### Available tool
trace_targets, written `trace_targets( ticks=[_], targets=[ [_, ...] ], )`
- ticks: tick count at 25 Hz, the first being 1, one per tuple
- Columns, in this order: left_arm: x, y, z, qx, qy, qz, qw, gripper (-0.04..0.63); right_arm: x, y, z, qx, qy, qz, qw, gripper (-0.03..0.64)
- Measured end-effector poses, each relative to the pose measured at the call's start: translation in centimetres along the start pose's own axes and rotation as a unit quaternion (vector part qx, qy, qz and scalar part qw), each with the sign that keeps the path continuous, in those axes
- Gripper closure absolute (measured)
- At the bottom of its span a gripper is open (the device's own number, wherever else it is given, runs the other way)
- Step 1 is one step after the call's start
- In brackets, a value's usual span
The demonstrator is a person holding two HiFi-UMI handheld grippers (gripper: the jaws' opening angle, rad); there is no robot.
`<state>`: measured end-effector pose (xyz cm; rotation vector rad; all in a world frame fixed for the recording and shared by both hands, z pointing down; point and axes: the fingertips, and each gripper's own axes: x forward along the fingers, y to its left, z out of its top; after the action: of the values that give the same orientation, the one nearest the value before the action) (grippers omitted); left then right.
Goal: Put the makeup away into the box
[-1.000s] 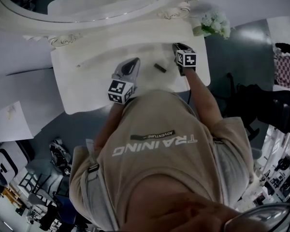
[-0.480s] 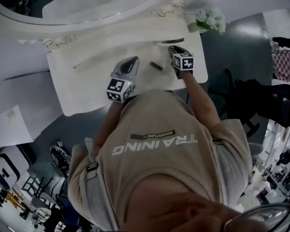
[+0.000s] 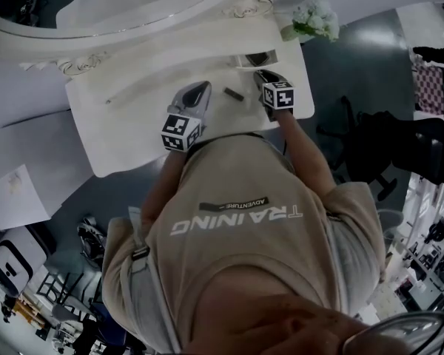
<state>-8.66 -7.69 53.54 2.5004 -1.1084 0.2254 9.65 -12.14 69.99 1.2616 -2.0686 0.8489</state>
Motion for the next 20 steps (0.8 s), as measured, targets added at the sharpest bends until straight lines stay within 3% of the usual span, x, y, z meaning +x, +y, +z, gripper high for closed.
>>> trace_targets(
  ticks=[20],
  targets=[
    [-1.4,-0.6,0.1,-0.004,0.001,0.021,0.9998,0.589,-0.8,0.1,-1.1,-0.006,0.003,0.011,1.000,0.512]
  ],
)
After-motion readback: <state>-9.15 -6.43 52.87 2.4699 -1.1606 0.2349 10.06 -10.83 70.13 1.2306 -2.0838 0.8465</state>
